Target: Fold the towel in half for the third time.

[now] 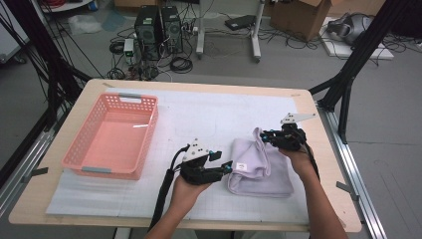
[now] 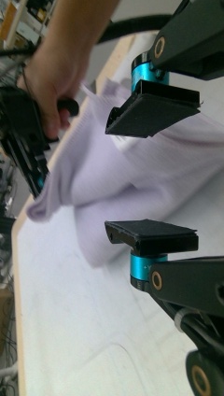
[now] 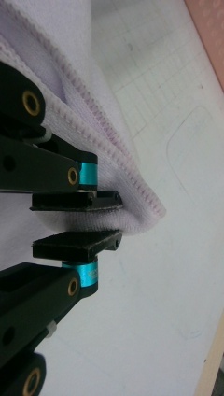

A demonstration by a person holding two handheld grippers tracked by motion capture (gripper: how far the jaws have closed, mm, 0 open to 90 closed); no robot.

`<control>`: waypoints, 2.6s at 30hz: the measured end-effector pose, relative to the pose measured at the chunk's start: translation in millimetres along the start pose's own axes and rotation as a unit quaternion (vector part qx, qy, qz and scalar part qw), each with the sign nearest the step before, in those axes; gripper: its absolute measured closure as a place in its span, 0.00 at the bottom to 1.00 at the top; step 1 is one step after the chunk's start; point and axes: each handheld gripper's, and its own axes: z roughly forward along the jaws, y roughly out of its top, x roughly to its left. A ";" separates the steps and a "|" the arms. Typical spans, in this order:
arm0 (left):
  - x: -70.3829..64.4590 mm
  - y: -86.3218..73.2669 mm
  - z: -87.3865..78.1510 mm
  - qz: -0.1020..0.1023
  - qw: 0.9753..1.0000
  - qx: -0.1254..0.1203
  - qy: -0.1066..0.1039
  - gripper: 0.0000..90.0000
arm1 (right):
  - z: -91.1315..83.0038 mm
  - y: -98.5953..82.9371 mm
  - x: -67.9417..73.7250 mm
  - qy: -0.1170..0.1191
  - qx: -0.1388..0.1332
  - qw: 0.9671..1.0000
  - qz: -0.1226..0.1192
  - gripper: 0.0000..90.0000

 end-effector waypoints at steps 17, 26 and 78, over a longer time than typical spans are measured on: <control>25.1 -26.6 -24.8 0.001 1.000 0.006 0.026 0.49 | -31.0 -32.3 -10.1 -0.060 0.017 0.996 0.062 0.62; 34.4 -33.5 -35.3 0.007 1.000 -0.002 0.031 0.47 | -75.5 -67.2 18.1 -0.099 0.003 0.991 0.086 0.53; 42.5 -41.7 -48.9 -0.008 0.999 -0.014 0.046 0.47 | -43.8 -61.3 51.9 -0.132 0.042 0.989 0.042 0.69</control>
